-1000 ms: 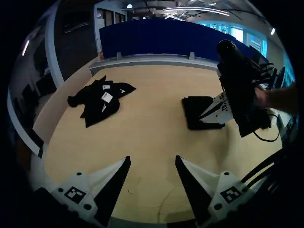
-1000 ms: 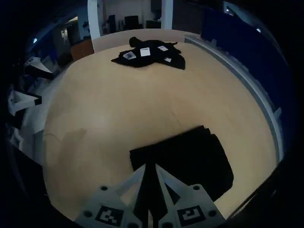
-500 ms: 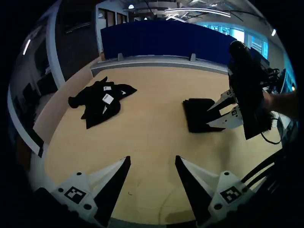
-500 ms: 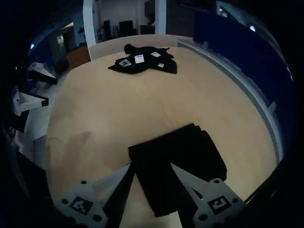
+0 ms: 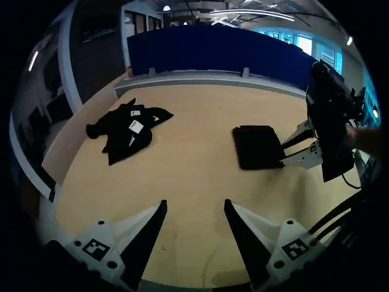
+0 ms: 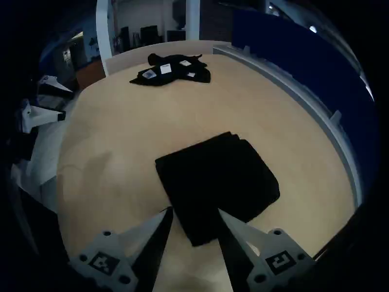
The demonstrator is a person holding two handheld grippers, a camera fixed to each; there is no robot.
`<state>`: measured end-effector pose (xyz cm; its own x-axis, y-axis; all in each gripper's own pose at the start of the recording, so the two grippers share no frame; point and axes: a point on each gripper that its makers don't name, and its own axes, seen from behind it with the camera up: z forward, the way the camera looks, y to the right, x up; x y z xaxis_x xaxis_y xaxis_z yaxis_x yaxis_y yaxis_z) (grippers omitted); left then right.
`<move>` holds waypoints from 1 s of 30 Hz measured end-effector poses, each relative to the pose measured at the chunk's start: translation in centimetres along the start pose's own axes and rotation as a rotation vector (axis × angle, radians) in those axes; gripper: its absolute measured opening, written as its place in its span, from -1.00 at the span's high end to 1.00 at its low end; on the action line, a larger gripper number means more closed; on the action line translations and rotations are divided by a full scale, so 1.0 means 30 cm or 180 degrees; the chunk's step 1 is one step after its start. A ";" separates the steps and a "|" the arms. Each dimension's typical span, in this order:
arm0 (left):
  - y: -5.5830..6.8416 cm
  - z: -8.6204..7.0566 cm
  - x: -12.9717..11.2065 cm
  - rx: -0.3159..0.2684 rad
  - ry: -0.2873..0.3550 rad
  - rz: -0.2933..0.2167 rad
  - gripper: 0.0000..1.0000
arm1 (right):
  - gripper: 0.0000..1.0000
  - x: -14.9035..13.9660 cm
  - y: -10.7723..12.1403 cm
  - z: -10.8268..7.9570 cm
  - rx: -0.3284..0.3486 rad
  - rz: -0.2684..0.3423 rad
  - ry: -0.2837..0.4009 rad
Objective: Fold towel
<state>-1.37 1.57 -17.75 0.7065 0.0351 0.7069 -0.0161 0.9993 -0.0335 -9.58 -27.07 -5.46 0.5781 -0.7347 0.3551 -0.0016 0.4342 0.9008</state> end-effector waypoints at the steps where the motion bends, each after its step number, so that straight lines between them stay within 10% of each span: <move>1: 0.002 0.000 0.002 -0.0005 0.0000 0.0002 -0.73 | -0.22 -0.014 0.003 -0.005 -0.0013 0.0017 -0.0012; 16: 0.024 -0.007 0.013 -0.0035 0.0005 0.0046 -0.73 | -0.20 -0.130 0.010 -0.025 -0.0106 0.0181 -0.0136; 30: 0.026 0.004 0.002 -0.0046 0.0001 0.0027 -0.73 | 0.46 -0.151 0.011 -0.013 -0.0135 0.0373 -0.0125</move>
<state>-1.42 2.35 -17.64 0.7066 0.0436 0.7063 -0.0120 0.9987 -0.0496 -11.88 -23.39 -6.86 0.5436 -0.6970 0.4677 -0.0323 0.5394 0.8414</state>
